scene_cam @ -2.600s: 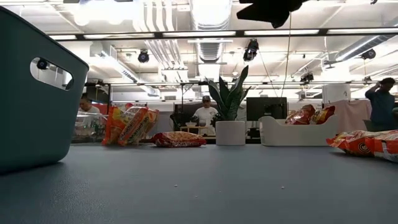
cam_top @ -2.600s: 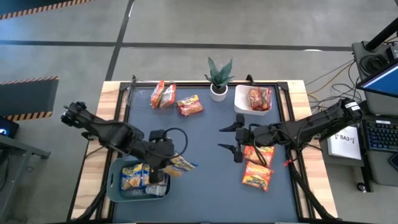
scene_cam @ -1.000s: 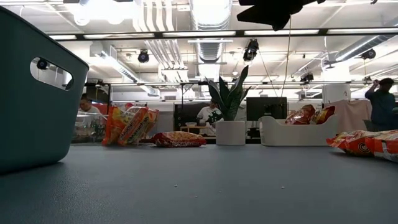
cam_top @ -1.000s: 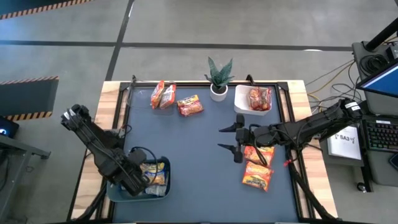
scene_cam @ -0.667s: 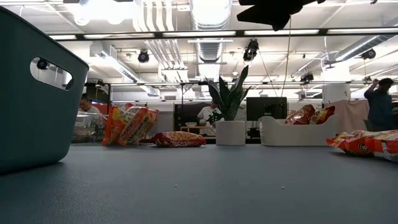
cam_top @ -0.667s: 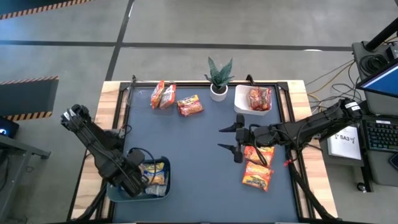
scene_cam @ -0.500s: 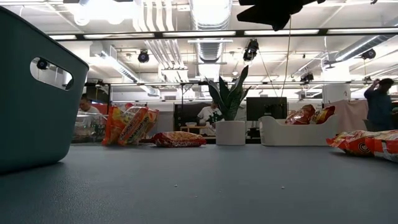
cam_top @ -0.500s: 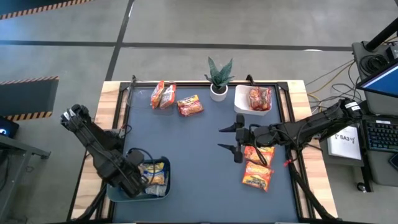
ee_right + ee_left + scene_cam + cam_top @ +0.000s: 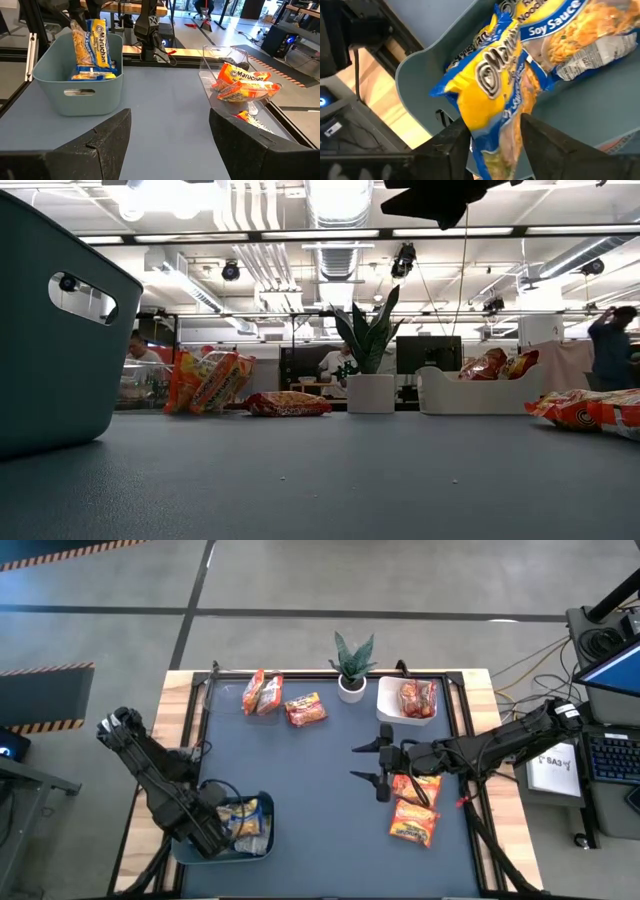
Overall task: Sort Maruchan noodles
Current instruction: Put the blue noodle pack into the blue bin
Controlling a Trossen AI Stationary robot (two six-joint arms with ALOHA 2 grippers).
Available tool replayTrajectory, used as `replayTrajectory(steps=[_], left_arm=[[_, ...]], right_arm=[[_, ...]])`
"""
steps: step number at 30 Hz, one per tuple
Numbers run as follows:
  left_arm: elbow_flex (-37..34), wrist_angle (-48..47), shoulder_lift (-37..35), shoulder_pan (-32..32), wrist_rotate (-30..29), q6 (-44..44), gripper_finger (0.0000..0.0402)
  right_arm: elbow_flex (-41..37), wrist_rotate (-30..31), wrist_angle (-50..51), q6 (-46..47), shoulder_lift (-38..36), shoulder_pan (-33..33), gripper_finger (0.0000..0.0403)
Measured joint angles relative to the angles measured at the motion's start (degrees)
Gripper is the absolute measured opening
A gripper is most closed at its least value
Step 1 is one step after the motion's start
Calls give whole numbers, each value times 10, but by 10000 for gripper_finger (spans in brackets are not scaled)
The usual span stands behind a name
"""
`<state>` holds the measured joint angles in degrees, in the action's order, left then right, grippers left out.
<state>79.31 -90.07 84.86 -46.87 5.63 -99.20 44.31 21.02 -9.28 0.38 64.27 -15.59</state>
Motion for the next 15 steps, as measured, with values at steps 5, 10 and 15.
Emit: replayTrajectory(steps=[5, 10, 15], left_arm=[[4, 0, -1, 0, 1, 15, 173], [6, 0, -2, 0, 37, 18, 175], [6, 0, -2, 0, 60, 23, 175]], right_arm=[[0, 0, 0, 0, 0, 0, 256], [0, 0, 0, 0, 0, 0, 256], [0, 0, 0, 0, 0, 0, 256]])
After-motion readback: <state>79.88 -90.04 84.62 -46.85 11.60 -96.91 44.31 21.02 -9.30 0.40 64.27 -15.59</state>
